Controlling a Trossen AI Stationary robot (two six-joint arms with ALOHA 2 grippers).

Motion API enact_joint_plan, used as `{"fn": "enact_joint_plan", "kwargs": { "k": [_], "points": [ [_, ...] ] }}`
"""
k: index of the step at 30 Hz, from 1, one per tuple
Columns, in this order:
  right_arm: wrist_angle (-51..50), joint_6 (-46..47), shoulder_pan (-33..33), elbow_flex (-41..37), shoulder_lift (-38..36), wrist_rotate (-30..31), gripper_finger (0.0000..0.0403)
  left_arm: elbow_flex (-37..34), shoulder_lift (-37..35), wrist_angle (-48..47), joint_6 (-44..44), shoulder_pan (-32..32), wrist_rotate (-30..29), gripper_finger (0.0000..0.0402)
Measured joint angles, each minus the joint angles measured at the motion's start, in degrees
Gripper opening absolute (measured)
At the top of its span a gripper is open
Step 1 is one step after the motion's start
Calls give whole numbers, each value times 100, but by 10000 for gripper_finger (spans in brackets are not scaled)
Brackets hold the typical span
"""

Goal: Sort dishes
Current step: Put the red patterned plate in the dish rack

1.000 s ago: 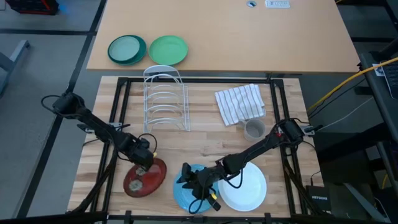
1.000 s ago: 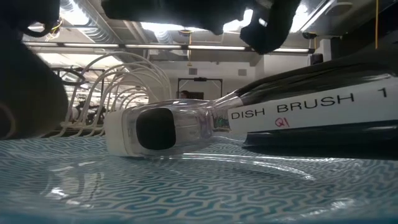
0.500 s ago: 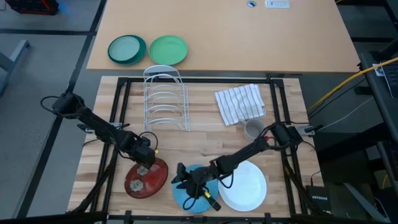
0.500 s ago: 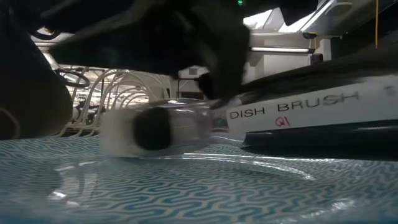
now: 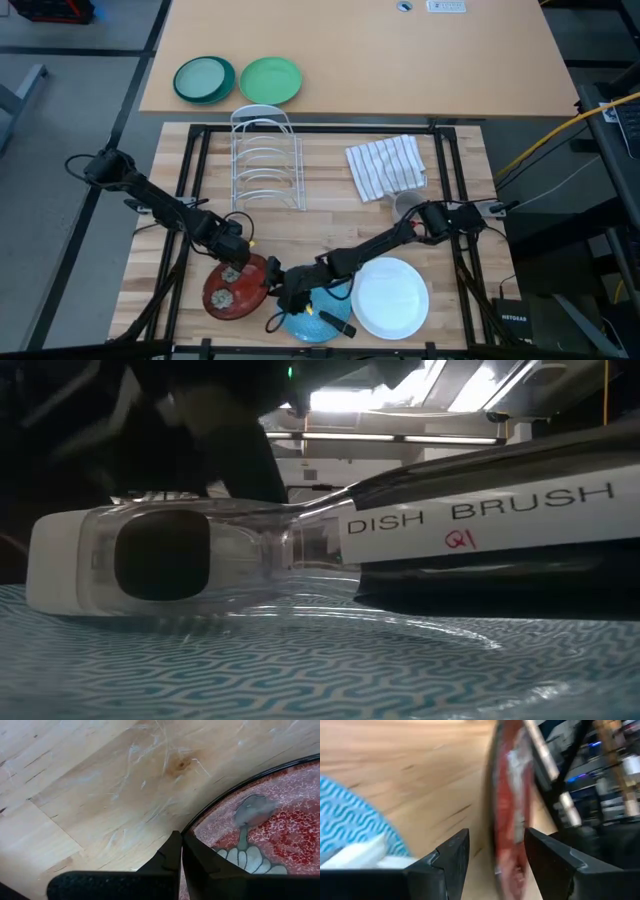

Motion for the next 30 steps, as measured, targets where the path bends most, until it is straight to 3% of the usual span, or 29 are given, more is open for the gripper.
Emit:
{"fn": "enact_joint_plan", "kwargs": {
  "k": [7,17,26,30],
  "points": [
    [-357,3,-91,152,84,-3,176,2,0,36,65,0,4,5],
    [-537,-80,-239,153,84,-97,21,-2,-3,396,464,3,16,5],
    [-698,-777,-166,150,90,12,19,-11,-162,401,781,4,300,5],
    [-766,-1169,-98,142,99,358,18,-13,-498,423,748,-4,413,5]
  ]
}}
